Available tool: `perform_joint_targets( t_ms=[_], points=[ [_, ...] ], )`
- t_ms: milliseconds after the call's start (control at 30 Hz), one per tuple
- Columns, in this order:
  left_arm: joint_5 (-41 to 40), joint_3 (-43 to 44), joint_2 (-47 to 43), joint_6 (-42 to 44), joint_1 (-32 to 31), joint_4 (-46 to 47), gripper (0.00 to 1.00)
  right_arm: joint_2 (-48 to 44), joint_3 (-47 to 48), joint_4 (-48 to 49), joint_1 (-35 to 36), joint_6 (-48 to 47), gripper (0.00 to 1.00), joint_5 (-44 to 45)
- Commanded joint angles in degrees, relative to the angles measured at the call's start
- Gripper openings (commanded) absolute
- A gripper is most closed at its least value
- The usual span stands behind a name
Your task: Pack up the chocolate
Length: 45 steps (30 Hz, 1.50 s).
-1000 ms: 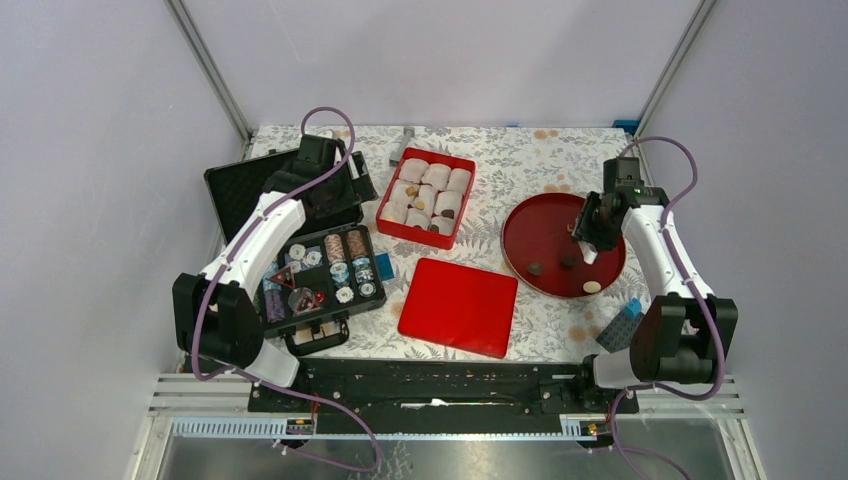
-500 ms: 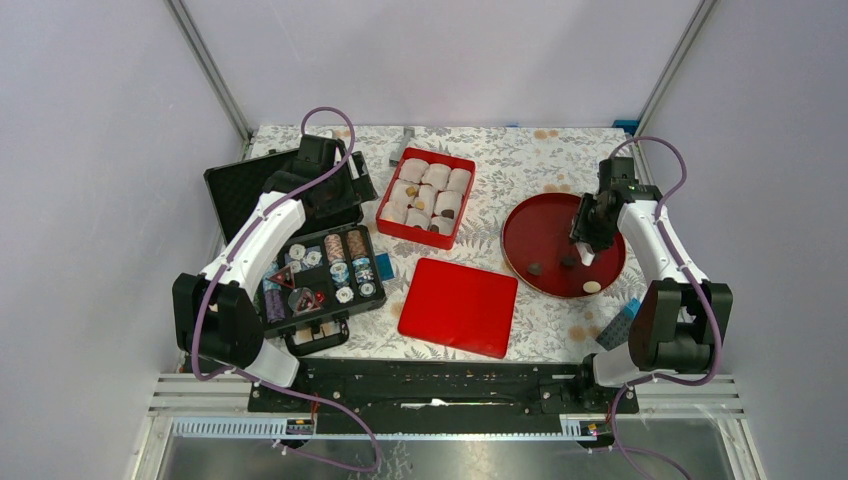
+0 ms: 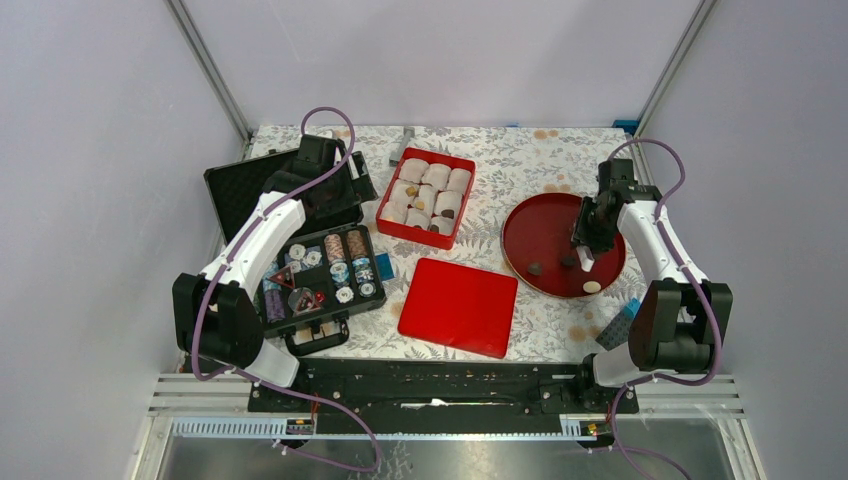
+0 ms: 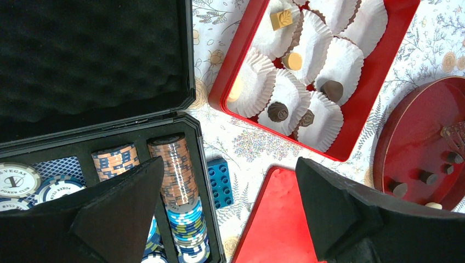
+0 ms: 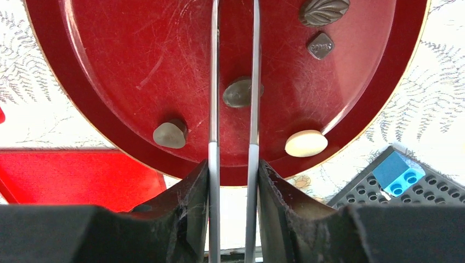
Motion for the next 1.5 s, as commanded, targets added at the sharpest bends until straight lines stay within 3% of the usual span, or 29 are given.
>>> perform_joint_targets(
  t_ms=[0,267,767,1167,1467],
  points=[
    [0.47,0.57,-2.1,-0.4,0.37,3.16,0.99,-1.12,0.21,-1.34,-0.03,-1.59,0.39,1.95],
    [0.39,0.49,-2.26,-0.39,0.37,3.47,0.99,-1.72,2.48,-2.34,0.08,-1.55,0.3,2.34],
    [0.27,0.75,-1.75,-0.43,0.37,3.45,0.99,-1.78,13.76,-6.24,2.81,0.76,0.26,-1.01],
    [0.04,0.76,-1.42,-0.39,0.38,3.98,0.99,8.94,35.12,-7.68,22.01,5.84,0.26,-3.17],
    [-0.85,-0.59,-2.82,-0.13,0.46,3.91,0.99,22.29,49.8,-8.03,28.75,4.45,0.25,-4.38]
  ],
)
